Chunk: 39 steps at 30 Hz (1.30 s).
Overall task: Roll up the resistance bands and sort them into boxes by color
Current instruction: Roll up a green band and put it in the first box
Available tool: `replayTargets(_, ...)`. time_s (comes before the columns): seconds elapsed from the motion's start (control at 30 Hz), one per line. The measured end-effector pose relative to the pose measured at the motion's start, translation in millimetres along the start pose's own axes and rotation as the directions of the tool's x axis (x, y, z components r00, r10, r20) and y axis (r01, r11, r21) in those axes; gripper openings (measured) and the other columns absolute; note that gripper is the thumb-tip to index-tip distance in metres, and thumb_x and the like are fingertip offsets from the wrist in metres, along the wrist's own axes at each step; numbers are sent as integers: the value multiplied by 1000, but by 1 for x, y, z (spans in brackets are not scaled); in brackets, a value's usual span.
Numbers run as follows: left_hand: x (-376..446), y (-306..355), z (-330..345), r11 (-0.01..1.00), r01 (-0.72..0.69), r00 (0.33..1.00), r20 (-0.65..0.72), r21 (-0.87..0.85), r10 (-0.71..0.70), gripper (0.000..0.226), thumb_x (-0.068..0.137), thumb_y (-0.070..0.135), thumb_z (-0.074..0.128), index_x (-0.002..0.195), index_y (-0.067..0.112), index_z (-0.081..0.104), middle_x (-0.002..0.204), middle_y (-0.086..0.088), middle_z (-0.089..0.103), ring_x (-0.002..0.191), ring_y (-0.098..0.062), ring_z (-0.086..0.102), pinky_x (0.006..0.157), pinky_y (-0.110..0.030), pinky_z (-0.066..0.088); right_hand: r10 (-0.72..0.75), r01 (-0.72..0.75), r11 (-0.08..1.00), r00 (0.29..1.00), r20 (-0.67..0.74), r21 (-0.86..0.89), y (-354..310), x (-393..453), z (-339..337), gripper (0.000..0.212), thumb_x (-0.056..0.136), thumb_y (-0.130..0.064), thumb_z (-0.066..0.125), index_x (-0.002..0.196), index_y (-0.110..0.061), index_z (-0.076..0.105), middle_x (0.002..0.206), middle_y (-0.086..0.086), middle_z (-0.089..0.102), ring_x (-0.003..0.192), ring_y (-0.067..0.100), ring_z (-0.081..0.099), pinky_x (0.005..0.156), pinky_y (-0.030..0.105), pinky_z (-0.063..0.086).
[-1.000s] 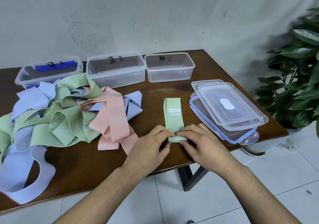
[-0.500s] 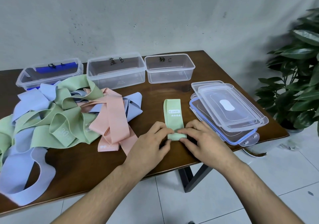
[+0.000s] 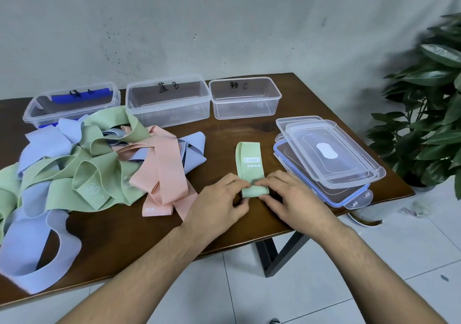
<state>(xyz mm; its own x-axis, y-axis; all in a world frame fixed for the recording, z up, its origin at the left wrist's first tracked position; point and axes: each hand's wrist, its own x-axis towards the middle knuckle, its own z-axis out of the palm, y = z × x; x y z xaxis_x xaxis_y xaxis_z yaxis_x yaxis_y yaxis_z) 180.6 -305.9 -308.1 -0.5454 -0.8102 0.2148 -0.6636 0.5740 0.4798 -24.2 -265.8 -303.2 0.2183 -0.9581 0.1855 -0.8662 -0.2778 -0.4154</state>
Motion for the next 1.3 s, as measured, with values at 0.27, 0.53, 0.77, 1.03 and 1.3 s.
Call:
replayTargets(0.27, -23, 1, 1, 998, -65, 997, 52, 10, 64, 36, 90, 45, 56, 120, 28, 66, 111, 18, 53, 89, -7, 60, 69, -19, 52, -97, 97, 995, 995, 19, -33, -5, -27, -1, 35, 97, -43, 54, 127, -30, 64, 116, -18, 52, 96, 4, 43, 88, 17, 39)
replayTargets(0.53, -12, 0, -5, 997, 53, 990, 132, -58, -45, 38, 92, 48, 57, 126, 33, 64, 115, 23, 47, 80, 1, 53, 70, -14, 45, -88, 87, 996, 996, -24, -16, -12, -25, 1, 29, 93, -33, 63, 123, -32, 62, 115, -20, 54, 97, 7, 47, 87, 27, 48)
replayTargets(0.77, -21, 3, -4, 985, -11, 1000, 22, -173, 15, 26, 91, 37, 62, 117, 35, 61, 117, 23, 48, 70, -9, 56, 64, -23, 49, -47, 48, 998, 999, -19, 48, -7, -18, 6, 28, 98, -33, 59, 125, -29, 64, 117, -19, 58, 101, 7, 50, 93, 31, 47)
replayTargets(1.03, -15, -1, -1, 986, 39, 999, 32, -162, -35, 25, 94, 36, 61, 119, 33, 63, 119, 23, 51, 75, -1, 55, 66, -12, 44, -29, 28, 999, 999, -14, -32, -10, -15, 1, 38, 97, -40, 58, 134, -33, 58, 125, -20, 50, 107, 4, 44, 95, 24, 43)
replayTargets(1.3, -12, -1, -4, 994, 29, 999, 38, -107, -25, 28, 96, 39, 58, 124, 35, 60, 121, 24, 46, 76, -3, 55, 66, -13, 46, -19, 19, 1000, 1000, -17, 7, -7, -9, 2, 29, 96, -33, 63, 125, -31, 61, 121, -19, 55, 106, 4, 48, 94, 26, 47)
